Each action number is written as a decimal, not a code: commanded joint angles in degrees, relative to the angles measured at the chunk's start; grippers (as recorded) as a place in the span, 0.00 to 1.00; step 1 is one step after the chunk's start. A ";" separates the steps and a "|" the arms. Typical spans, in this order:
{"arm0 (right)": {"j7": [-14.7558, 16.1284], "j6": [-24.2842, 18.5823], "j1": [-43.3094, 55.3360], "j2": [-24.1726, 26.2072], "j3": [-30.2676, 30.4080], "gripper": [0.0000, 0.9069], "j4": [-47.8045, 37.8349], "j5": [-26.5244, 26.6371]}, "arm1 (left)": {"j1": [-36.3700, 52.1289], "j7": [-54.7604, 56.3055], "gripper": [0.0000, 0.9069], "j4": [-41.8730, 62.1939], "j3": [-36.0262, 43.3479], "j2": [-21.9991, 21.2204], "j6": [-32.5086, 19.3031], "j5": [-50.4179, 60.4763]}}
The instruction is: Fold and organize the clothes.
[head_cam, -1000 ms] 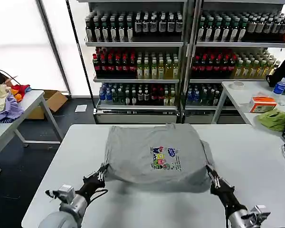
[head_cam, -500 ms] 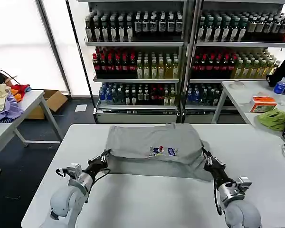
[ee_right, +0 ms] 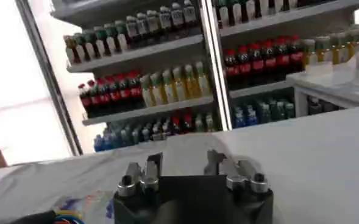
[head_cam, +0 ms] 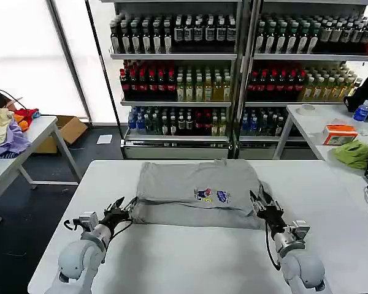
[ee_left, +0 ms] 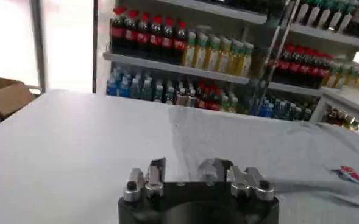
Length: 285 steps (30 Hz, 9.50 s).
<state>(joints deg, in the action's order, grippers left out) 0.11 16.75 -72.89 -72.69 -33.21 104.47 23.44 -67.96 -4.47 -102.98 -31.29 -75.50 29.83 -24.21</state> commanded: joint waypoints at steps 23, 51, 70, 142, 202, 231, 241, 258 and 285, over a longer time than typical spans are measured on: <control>-2.49 4.64 -10.50 -3.74 0.62 0.00 6.41 -8.46 | -4.36 0.50 0.36 -1.83 3.00 -2.15 0.39 2.48; -1.05 5.23 -9.91 -0.60 -0.07 0.00 6.98 0.66 | -8.27 -1.10 0.01 -4.29 2.35 -1.84 -4.13 0.73; -0.37 6.61 -36.55 -0.38 -4.48 0.00 25.01 4.78 | -33.43 -1.57 0.01 -23.40 -2.75 -1.89 -4.16 5.30; 13.93 12.26 48.20 -2.26 22.02 0.00 -50.72 0.18 | 19.69 -13.97 0.96 22.28 15.08 16.95 -1.51 -0.34; -8.79 16.58 1.06 7.94 -2.06 0.00 13.81 32.25 | -6.75 -8.77 0.01 -10.96 -2.84 22.09 2.14 -4.55; -3.01 16.30 -17.01 2.69 -4.71 1.00 18.73 13.95 | -24.23 -8.57 1.00 -16.16 -4.01 19.56 1.76 8.71; 10.21 -3.39 -19.73 4.35 -10.98 1.00 20.99 3.46 | -26.13 -2.39 1.00 -23.78 -15.70 16.96 2.48 0.34; 11.54 -8.29 -21.09 0.35 -10.45 1.00 20.16 0.59 | -24.11 13.71 1.00 -19.31 3.09 -1.61 -3.97 10.47; 10.99 -7.44 -22.71 -0.35 -11.32 1.00 24.09 2.79 | -27.81 12.39 0.01 -17.71 4.88 -6.17 -6.33 11.04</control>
<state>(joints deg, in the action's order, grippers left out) 11.00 9.61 -95.32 -72.88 -44.43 127.84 26.02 -93.99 9.12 -120.45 -27.60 -79.51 24.38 -13.39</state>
